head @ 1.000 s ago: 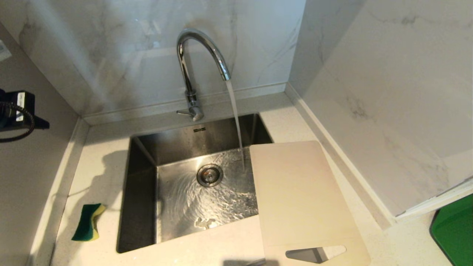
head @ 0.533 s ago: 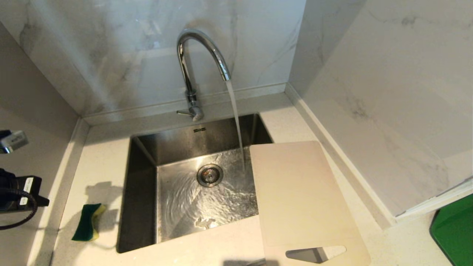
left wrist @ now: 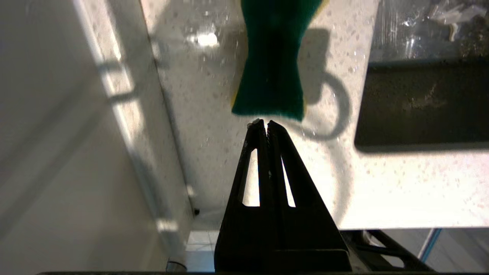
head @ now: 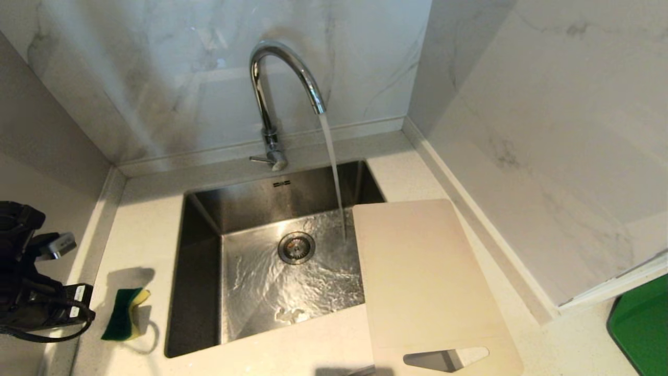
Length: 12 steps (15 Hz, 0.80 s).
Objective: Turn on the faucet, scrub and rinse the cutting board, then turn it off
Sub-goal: Pick up the cleaning cloth
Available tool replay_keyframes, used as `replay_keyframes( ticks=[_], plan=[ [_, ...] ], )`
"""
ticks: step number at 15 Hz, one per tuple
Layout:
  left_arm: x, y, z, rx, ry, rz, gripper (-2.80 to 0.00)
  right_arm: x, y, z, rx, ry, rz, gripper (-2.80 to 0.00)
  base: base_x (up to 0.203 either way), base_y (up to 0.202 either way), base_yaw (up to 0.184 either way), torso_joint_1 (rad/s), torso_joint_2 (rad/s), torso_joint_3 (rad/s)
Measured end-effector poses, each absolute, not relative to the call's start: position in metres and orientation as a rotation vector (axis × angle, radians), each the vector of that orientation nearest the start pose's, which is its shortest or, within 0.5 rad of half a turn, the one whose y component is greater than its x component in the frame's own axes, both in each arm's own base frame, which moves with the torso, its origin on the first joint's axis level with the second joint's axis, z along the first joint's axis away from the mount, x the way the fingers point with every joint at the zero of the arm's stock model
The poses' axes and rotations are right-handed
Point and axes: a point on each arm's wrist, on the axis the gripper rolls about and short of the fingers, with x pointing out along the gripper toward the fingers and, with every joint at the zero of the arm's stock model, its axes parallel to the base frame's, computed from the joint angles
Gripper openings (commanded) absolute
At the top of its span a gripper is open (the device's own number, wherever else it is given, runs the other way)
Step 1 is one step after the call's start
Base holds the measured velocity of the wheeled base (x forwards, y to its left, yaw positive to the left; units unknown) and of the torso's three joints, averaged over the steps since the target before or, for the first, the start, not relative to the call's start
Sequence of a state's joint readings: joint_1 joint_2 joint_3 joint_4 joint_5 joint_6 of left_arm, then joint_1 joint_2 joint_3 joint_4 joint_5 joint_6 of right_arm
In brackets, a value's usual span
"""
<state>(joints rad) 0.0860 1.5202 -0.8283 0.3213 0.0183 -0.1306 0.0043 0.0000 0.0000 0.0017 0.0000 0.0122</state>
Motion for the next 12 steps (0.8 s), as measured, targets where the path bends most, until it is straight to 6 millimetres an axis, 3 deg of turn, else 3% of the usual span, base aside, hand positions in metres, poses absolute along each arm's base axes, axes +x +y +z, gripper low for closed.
replay_keyframes(
  ticks=[12],
  plan=[
    [0.256,0.024,0.136,-0.164,1.063,0.152,0.0,-0.023,0.0,0.075,0.012,0.001,0.004,-2.8,0.0,0.0,0.0,0.0,0.0,0.0]
  ],
)
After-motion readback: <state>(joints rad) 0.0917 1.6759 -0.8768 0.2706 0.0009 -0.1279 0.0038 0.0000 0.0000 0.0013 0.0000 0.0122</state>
